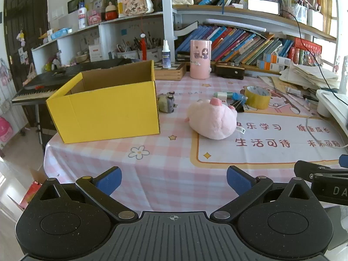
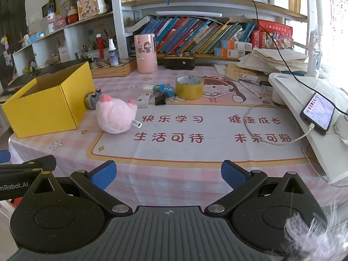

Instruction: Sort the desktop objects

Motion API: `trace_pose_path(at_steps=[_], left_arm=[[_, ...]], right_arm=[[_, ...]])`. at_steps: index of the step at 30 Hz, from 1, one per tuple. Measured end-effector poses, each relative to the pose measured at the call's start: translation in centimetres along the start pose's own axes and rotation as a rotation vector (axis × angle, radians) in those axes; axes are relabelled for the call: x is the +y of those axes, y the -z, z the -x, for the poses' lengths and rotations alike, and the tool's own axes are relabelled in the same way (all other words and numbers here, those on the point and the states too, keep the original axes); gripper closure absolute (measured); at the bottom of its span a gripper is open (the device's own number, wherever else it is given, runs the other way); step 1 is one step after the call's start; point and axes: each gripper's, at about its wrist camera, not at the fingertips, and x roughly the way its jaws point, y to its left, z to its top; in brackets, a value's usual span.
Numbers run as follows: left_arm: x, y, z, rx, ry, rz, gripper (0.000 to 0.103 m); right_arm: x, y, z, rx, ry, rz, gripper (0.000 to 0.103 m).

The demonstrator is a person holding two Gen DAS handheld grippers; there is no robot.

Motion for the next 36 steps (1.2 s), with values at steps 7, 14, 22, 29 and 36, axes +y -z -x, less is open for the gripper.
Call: trace_pose_path(at_steps=[7,14,22,29,36], left_arm=[[0.17,-0.05,0.03,0.003,0.007,0.001,0.0],[0.1,-0.2,0.18,-0.011,0.023,-0.008,0.0],[0.23,-0.18,0.12,-0.008,0.033,-0.007,0.0],[0.59,-0.19,-0.07,-0.004,0.038,0.003,0.0],[0.52,-0.32,-0.22,0.001,0.046,0.009,0.0]], right_arm=[[-0.04,-0.3,0.15,0.002,-0.002,-0.004,0.0],[0.11,-0.51,0.43,0.004,-0.012,-0.005,0.0],[-0.01,-0.7,0.32,0.017,-0.006,-0.007,0.0],[0.05,-0.65,0.17,0.018,-0.006,-0.008,0.0],[0.16,-0.76,0.06,0.014,-0.005,-0.004,0.0]])
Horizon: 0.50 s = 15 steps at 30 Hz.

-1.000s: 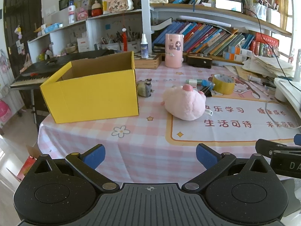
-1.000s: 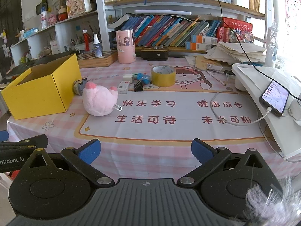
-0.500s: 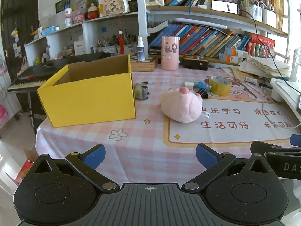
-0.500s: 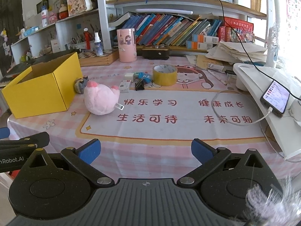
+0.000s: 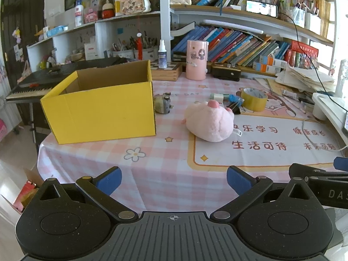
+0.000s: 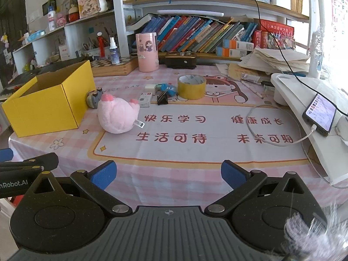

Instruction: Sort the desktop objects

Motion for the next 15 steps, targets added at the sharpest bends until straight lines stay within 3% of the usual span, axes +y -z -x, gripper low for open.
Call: trace_pose_path(at_steps=[15], left_arm=[[-0.44,-0.06,-0.59,0.017,0.008,-0.002,0.0]], right_arm=[[-0.09,-0.26,-0.28,0.017,-0.001,0.012,0.0]])
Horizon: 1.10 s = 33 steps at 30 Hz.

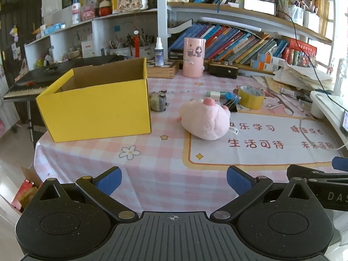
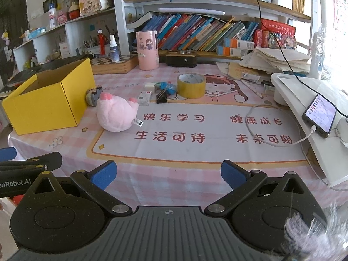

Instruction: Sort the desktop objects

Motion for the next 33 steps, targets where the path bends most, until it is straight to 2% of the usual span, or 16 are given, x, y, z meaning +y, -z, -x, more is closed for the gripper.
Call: trace_pose_path(at_steps=[9,18,26,33], left_arm=[[0.05,0.25,0.17,-0.002,0.002,-0.008,0.0],[0.33,0.3,0.18,0.004,0.037,-0.02,0.0],[0.24,0.1,0.22,-0.005,0.011,-0.047,0.0],[0.37,-0.11,0.27,-0.016,0.034,-0.041,0.0]], right_arm=[[0.13,0.48,0.01,0.012,-0.004,0.005,0.0],[0.34,0.54,-0.17,0.03,0.005,-0.003,0.0],[0.76,0.38,0.02,0.007,-0.019,0.003,0.0],[0.59,0.21,0.08,-0.004,-0.009,0.0,0.0]])
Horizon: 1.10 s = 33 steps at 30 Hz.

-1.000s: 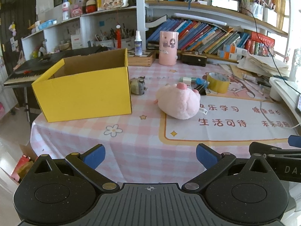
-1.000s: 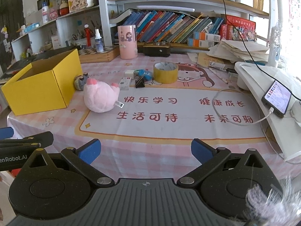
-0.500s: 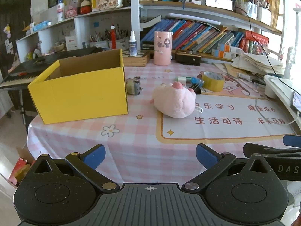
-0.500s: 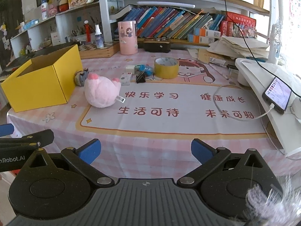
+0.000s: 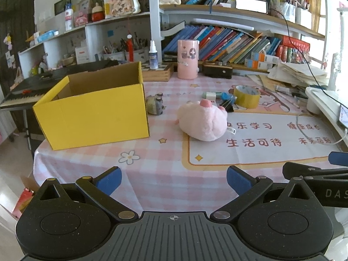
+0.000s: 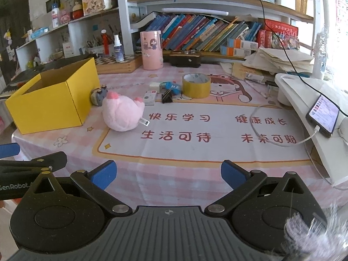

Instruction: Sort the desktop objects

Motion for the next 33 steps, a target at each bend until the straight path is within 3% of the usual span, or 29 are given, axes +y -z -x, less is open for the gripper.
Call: trace_pose_path(at_steps=[33], left_arm=[[-2.4,-2.8,-5.1,0.042,-0.008,0.039,0.0]], right_arm=[[-3.3,-3.4,-4.3,0.036,0.022,0.004,0.0]])
